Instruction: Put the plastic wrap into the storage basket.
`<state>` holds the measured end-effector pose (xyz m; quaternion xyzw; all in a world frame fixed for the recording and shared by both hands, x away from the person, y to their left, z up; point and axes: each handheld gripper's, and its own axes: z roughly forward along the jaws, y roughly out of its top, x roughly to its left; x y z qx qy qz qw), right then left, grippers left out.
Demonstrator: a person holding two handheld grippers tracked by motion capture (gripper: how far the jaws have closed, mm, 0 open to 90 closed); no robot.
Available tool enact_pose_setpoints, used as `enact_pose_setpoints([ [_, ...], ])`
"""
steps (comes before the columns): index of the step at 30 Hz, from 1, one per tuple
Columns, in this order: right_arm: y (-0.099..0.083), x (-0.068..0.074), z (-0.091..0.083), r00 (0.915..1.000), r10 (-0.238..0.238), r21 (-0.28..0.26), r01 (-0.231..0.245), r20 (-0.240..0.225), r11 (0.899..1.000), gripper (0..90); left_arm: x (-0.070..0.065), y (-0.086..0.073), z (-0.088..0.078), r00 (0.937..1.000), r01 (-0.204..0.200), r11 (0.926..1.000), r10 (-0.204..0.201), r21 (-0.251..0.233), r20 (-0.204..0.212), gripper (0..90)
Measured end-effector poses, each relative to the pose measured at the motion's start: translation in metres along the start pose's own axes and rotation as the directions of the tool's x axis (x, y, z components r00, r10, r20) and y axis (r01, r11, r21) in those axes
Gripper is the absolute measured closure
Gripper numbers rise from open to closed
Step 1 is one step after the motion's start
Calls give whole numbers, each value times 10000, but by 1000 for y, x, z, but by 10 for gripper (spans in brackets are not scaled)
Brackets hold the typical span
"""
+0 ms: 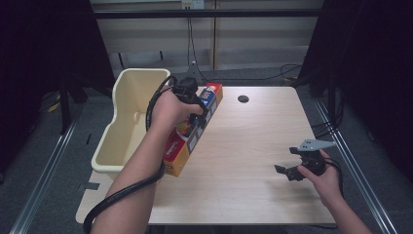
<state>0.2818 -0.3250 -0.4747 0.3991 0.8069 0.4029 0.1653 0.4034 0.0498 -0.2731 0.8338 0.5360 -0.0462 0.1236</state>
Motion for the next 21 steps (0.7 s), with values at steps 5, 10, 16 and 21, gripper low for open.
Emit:
enact_pose_setpoints([
  [5,0,0,0,10000,11,-6,-11,-7,10000,25,6,-3,-9,9998,169,9998,-170,-63,-117,409],
  [10,0,0,0,10000,12,-15,-12,-4,10000,25,11,-4,-18,9996,254,9996,-255,-142,-108,409],
  [16,0,1,0,10000,-5,-2,5,31,10000,25,17,-6,-28,9988,429,9989,-433,-178,-231,409],
  [21,0,1,0,10000,-36,7,36,6,10000,25,20,-7,-32,9979,599,9979,-605,-258,-248,409],
])
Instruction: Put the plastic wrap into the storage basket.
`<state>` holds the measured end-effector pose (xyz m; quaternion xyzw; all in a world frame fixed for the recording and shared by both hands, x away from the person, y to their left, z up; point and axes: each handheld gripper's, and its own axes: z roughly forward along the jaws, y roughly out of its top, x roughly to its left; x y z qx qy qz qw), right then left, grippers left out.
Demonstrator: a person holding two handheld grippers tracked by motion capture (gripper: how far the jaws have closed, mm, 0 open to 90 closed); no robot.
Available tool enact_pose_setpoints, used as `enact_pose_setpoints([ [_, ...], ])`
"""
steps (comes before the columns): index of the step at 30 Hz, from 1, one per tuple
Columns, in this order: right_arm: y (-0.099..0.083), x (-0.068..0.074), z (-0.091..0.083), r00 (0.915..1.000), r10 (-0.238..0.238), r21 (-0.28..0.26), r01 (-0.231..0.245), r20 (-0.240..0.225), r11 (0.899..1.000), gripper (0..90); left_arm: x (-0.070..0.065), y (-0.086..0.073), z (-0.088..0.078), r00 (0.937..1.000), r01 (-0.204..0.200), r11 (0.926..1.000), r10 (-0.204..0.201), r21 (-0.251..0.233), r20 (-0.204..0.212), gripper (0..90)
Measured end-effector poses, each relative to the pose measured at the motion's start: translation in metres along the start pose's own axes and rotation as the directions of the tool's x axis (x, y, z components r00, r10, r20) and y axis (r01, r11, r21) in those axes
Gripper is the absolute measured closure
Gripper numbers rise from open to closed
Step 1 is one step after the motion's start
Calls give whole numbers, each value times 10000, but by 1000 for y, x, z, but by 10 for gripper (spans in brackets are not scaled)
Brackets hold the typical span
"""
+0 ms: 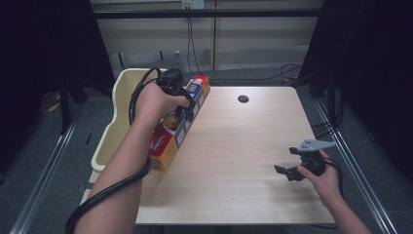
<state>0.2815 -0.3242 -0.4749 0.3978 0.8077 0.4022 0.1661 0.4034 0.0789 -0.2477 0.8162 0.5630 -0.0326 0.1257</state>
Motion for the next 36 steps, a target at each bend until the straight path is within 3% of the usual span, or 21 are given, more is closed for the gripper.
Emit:
enact_pose_setpoints([
  [4,0,0,0,10000,21,-9,-21,-2,10000,25,4,0,-4,10000,-8,10000,8,-26,-55,409],
  [17,0,0,0,10000,17,3,-17,36,10000,25,23,-7,-17,9975,684,9973,-689,-285,-179,409],
  [36,0,0,0,10000,91,-3,-91,8,10000,25,48,-20,-29,9924,1152,9925,-1169,-410,-395,409],
])
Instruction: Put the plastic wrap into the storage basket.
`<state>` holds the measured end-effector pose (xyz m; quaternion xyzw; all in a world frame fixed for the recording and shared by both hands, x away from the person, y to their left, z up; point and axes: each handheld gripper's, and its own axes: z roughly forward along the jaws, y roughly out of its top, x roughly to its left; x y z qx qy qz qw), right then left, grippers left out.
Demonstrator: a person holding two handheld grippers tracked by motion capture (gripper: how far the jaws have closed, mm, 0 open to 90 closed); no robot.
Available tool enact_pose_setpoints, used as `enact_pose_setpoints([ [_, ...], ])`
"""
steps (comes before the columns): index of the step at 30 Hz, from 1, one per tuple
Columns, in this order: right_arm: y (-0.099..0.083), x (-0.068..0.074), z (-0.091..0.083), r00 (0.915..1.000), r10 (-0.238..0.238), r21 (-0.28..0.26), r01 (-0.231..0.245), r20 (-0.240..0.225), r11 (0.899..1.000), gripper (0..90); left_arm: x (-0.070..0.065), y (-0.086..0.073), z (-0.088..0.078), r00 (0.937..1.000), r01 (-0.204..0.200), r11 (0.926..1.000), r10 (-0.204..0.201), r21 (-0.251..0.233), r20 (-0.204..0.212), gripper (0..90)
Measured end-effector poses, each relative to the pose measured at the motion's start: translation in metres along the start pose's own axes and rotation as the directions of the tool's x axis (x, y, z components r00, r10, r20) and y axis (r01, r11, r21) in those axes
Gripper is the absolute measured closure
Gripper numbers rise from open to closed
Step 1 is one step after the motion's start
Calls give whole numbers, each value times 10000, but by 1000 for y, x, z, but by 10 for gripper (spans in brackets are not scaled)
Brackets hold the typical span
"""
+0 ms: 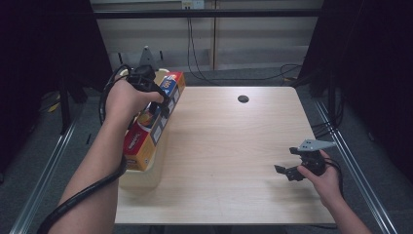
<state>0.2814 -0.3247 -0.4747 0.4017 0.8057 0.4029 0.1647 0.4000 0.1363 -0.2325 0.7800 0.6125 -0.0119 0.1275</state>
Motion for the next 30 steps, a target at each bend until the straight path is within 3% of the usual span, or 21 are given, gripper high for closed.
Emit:
enact_pose_setpoints([
  [7,0,0,0,10000,-20,26,20,30,10000,25,2,-3,-4,9999,-4,10000,5,-43,162,409],
  [17,0,0,0,10000,0,9,0,29,10000,25,1,-3,-16,10000,-34,9995,35,-301,45,409],
  [30,0,1,0,10000,-71,-11,71,28,10000,25,17,-11,-25,9996,236,9991,-242,-350,-166,409],
])
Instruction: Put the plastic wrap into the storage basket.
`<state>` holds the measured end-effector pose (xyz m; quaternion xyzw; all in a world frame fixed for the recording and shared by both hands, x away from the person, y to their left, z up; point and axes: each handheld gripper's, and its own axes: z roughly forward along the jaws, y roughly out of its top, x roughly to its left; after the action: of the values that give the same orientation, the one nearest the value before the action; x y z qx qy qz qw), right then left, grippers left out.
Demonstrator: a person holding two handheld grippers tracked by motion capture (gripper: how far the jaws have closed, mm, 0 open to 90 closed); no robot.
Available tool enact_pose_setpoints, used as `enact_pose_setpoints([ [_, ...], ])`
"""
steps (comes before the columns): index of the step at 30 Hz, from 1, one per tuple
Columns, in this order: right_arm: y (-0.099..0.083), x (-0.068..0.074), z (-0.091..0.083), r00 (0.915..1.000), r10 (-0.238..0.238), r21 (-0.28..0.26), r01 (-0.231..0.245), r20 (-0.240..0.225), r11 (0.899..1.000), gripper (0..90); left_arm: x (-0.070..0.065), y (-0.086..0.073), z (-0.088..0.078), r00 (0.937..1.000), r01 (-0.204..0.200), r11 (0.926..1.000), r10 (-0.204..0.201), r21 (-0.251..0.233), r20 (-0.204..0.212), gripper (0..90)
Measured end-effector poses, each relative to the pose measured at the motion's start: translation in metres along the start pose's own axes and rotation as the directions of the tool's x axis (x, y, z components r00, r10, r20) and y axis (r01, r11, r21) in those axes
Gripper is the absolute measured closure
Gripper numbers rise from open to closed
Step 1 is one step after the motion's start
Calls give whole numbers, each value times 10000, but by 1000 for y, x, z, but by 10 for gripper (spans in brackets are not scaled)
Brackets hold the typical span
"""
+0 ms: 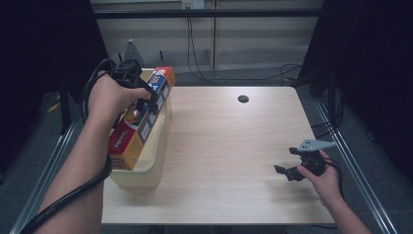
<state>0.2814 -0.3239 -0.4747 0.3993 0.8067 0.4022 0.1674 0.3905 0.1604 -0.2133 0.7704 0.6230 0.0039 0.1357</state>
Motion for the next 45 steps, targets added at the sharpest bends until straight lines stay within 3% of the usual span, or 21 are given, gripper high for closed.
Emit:
enact_pose_setpoints([
  [21,1,2,2,10000,-30,57,30,-24,10000,25,27,-16,4,9990,389,9992,-389,15,-231,408],
  [29,1,2,3,10000,-31,99,31,-31,9999,26,32,-20,9,9985,502,9987,-500,83,-240,408],
  [30,1,2,3,10000,-35,103,36,-36,9999,25,32,-20,11,9976,654,9978,-653,70,-212,408],
  [34,1,2,3,10000,-52,78,53,-63,10000,26,34,-22,16,9973,644,9978,-639,144,-356,408],
  [45,1,3,3,9999,-16,99,17,-130,9999,26,38,-24,29,9970,748,9966,-740,346,-239,407],
])
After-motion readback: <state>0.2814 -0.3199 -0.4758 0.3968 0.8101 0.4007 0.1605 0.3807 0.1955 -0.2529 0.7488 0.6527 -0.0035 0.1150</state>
